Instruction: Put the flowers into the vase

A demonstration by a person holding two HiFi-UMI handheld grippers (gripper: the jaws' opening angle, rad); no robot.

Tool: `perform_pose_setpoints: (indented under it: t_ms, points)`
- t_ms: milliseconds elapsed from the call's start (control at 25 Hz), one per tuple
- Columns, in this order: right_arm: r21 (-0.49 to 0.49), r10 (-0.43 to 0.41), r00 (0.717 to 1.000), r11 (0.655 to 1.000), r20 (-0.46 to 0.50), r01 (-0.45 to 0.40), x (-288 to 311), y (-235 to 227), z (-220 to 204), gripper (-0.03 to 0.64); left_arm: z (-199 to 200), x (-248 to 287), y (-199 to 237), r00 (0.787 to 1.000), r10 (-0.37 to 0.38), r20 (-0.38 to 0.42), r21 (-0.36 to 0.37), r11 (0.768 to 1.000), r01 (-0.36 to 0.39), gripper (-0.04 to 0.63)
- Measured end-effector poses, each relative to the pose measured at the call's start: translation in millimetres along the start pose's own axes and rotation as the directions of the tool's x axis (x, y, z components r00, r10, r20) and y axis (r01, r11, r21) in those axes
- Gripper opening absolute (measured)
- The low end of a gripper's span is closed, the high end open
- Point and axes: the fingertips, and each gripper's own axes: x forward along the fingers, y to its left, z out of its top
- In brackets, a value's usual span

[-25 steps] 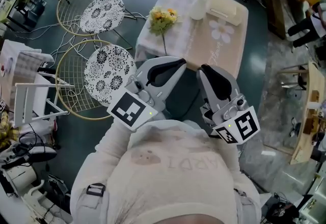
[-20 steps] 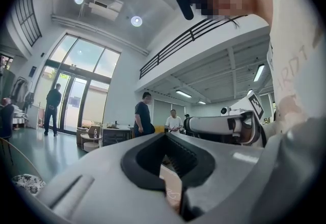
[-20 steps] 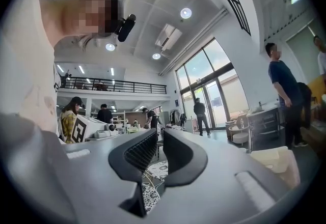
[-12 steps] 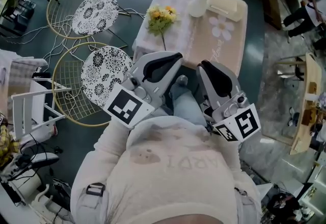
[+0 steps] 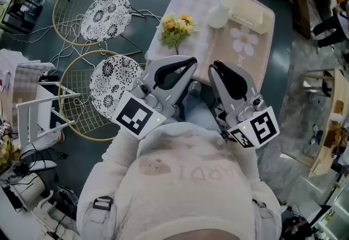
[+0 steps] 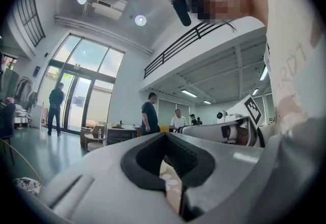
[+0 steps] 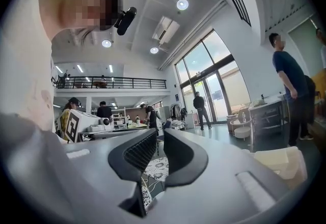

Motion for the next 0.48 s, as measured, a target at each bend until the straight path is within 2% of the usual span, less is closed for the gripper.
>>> perform_pose_setpoints:
  t_ms: [480]
  points:
    - [0.01, 0.083, 0.997, 0.997, 0.0, -0.083, 42.6, -84.8, 20.3, 0.074, 9.1, 75.4, 53.8, 0.996, 0.087, 0.007, 0.008, 0.996, -0.087, 0.0]
